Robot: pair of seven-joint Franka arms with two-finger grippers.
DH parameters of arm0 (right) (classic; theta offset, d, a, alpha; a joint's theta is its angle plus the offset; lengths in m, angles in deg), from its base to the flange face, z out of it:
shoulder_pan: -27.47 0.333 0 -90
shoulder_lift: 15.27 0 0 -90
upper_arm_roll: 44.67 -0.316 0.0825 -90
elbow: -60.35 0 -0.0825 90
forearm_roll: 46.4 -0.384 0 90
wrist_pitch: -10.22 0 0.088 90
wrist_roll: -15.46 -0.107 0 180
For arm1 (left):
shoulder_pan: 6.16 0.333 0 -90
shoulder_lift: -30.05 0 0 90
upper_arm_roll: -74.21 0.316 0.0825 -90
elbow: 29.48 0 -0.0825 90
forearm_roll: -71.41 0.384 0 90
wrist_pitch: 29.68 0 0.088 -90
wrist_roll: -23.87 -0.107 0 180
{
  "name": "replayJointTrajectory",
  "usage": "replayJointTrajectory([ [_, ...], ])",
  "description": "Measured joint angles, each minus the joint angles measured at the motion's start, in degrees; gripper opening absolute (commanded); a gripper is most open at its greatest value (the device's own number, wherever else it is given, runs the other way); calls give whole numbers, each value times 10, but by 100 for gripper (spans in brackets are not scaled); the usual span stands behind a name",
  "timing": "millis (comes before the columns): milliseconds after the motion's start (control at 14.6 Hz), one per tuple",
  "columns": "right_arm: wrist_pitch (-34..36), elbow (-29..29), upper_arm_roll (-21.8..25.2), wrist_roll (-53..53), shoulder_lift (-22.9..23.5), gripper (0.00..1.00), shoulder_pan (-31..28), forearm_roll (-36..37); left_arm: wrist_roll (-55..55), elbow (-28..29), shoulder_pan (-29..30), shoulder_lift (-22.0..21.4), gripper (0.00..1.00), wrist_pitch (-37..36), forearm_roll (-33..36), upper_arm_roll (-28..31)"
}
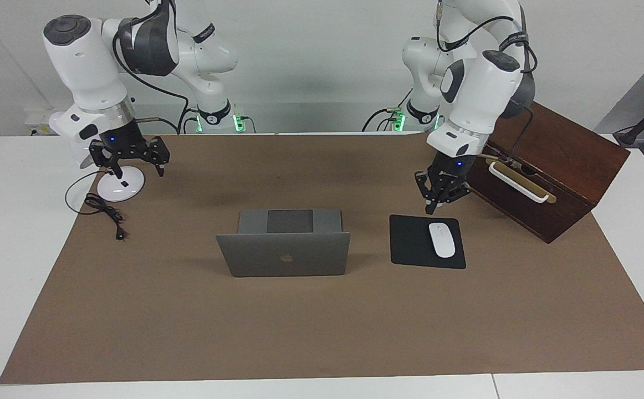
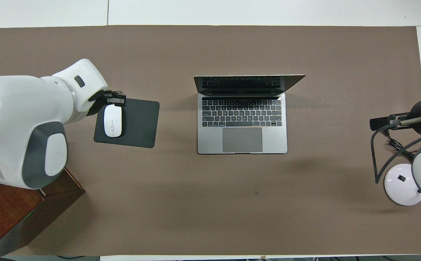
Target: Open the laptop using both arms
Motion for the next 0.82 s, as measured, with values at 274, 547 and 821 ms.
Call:
replayJointTrajectory([
  [274,0,0,0,0,0,100,0,0,-24,-62,55,-10,0,-115,8,1],
  [547,-27,-5,0,0,0,100,0,0,-36,-102,111,-11,0,-190,24,1],
  [821,-72,-29,0,0,-2,100,0,-25,-43,-134,140,-10,0,-251,57,1],
])
